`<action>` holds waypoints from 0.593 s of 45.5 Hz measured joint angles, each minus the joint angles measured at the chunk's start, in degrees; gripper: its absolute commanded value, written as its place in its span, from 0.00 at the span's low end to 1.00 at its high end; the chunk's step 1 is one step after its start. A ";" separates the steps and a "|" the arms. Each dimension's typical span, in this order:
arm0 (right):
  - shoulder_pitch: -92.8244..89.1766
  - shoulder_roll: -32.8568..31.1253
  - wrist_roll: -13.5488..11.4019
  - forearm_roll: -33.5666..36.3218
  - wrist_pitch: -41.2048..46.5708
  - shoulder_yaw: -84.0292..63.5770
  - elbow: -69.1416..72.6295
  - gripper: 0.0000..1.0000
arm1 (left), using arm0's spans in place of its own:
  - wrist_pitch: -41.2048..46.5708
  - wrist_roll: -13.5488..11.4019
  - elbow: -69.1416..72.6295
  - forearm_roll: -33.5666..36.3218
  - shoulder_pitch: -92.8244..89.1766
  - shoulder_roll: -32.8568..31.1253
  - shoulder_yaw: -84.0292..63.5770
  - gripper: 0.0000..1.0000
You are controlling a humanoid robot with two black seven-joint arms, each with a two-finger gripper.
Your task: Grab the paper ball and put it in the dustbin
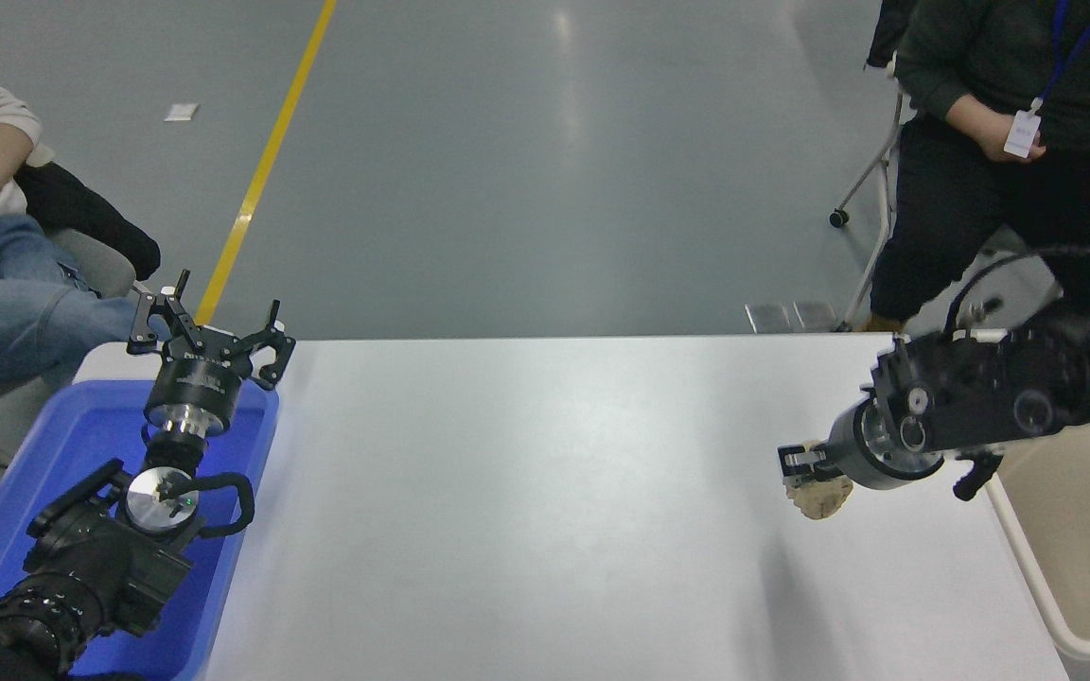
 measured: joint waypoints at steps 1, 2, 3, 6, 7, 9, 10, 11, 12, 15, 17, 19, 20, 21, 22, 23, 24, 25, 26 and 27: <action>1.41 -0.07 0.01 0.31 0.85 -0.23 0.29 0.00 | 0.00 0.00 0.00 0.01 0.00 0.00 0.00 0.99; 2.37 -0.11 0.01 0.47 1.37 -0.37 0.48 0.00 | 0.00 0.00 0.00 0.01 0.00 0.00 0.01 0.99; 3.32 -0.17 0.00 0.61 1.92 -0.49 0.59 0.00 | 0.00 0.00 0.00 0.00 0.00 0.00 0.01 0.99; 6.70 -0.33 0.01 1.12 4.01 -0.89 0.99 0.00 | 0.00 0.00 0.00 0.01 0.00 0.01 0.01 0.99; 8.01 -0.40 0.02 1.31 4.91 -1.06 1.12 0.00 | 0.00 0.00 0.00 0.00 0.00 0.01 0.01 0.99; 9.75 -0.55 0.03 1.47 6.10 -1.27 1.25 0.00 | 0.00 0.00 0.00 0.01 0.00 0.03 0.01 0.99; 11.09 -0.71 0.04 1.63 7.09 -1.45 1.33 0.00 | 0.00 0.00 0.00 0.00 0.00 0.03 0.01 0.99; 11.97 -0.85 0.05 1.72 7.68 -1.55 1.38 0.00 | 0.00 0.00 0.00 0.00 0.00 0.03 0.01 0.99; 12.82 -1.03 0.04 1.75 8.26 -1.66 1.41 0.00 | 0.00 0.00 0.00 0.01 0.00 0.03 0.01 0.99; 15.79 -1.64 0.06 1.93 10.44 -1.96 1.51 0.00 | 0.00 0.00 0.00 0.01 0.00 0.03 0.01 0.99; 17.63 -2.05 0.06 2.09 11.99 -2.18 1.59 0.00 | 0.00 0.00 0.00 0.00 0.00 0.02 0.01 0.99; 19.39 -2.49 0.06 2.13 13.21 -2.31 1.57 0.00 | 0.00 0.00 0.00 0.01 0.00 0.02 0.01 0.99; 20.02 -2.64 0.08 2.18 13.67 -2.33 1.58 0.00 | 0.00 0.00 0.00 0.01 0.00 0.01 0.01 0.99; 20.79 -2.86 0.07 2.22 14.33 -2.44 1.59 0.00 | 0.00 0.00 0.00 0.00 0.00 0.01 0.01 0.99; 21.31 -3.03 0.06 2.22 14.71 -2.49 1.59 0.00 | 0.00 0.00 0.00 0.00 0.00 0.01 0.01 0.99; 21.83 -3.17 0.06 2.23 15.07 -2.52 1.59 0.00 | 0.00 0.00 0.00 0.01 0.00 0.01 0.01 0.99; 22.51 -3.32 0.08 2.29 15.59 -2.56 1.58 0.00 | 0.00 0.00 0.00 0.01 0.00 0.01 0.01 0.99; 22.92 -3.44 0.08 2.30 15.88 -2.60 1.58 0.00 | 0.00 0.00 0.00 0.00 0.00 0.01 0.01 0.99; 23.27 -3.55 0.06 2.29 16.13 -2.66 1.54 0.00 | 0.00 0.00 0.00 0.01 0.00 0.01 0.01 0.99; 23.74 -3.69 0.08 2.31 16.48 -2.75 1.51 0.00 | 0.00 0.00 0.00 0.01 0.00 0.01 0.01 0.99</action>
